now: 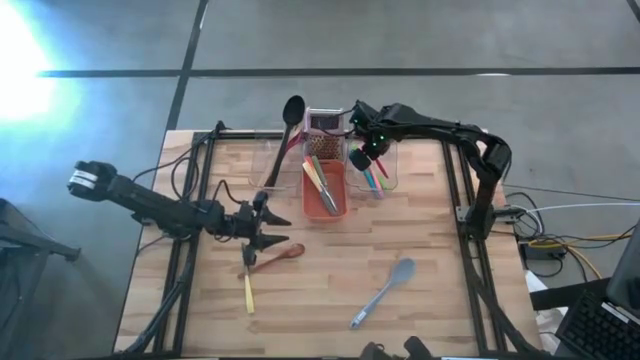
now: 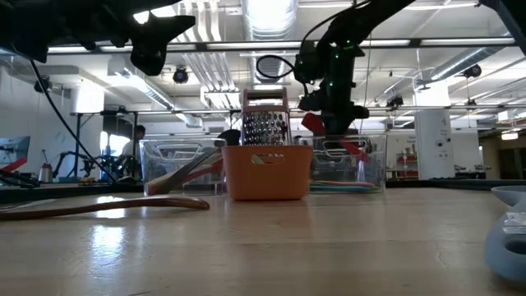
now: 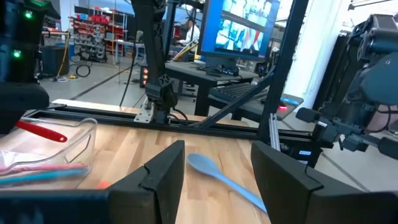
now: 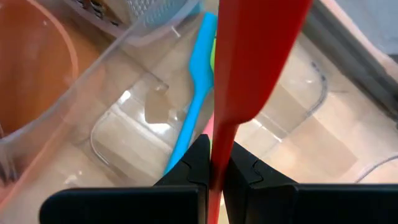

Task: Pick & Place Kitchen Items
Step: Put the red spatula into the right transparent bin

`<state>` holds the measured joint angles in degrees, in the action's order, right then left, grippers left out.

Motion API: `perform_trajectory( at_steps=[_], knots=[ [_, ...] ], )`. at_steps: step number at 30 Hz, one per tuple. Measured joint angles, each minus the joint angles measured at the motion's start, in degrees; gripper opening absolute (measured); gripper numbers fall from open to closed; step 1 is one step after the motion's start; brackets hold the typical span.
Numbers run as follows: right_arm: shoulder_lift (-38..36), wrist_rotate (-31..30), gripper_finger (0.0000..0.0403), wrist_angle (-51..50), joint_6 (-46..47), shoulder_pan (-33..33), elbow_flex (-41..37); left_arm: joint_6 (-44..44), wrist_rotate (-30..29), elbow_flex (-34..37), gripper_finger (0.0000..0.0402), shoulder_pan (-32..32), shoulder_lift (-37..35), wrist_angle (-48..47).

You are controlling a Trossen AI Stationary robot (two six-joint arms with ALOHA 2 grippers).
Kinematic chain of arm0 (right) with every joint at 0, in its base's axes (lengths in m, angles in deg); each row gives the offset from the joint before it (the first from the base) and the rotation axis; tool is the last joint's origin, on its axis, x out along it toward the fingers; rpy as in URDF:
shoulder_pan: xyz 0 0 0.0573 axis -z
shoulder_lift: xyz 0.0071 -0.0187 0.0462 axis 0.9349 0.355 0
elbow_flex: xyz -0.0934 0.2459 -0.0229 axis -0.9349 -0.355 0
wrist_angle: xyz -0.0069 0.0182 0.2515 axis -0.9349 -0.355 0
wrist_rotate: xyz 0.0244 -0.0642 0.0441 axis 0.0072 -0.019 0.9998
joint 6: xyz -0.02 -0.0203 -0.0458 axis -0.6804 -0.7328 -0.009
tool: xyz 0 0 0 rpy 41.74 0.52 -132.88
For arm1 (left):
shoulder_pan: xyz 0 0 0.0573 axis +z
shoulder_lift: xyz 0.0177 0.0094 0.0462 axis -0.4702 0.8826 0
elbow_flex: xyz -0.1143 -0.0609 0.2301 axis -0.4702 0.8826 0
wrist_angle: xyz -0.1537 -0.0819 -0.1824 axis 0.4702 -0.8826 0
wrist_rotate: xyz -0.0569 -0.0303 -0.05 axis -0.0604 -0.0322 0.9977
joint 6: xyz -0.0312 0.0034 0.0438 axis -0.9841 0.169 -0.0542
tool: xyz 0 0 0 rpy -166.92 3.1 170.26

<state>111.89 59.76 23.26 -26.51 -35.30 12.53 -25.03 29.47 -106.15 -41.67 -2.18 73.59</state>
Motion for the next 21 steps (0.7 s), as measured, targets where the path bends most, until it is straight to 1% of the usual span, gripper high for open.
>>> perform_trajectory(
  at_steps=[10,18,21],
  knots=[
    [0.05,-0.06,0.0011,-0.99,2.01,0.37,-2.82,-1.53,0.00,0.00,0.0188,0.00,0.00,0.00],
    [0.05,-0.03,0.0011,3.81,3.04,0.50,-7.46,-2.62,0.00,-0.02,0.0188,0.00,0.00,0.00],
    [0.05,0.90,0.0011,6.25,3.04,0.86,-8.96,-2.62,0.00,-0.02,0.0188,0.00,0.00,0.01]
  ],
)
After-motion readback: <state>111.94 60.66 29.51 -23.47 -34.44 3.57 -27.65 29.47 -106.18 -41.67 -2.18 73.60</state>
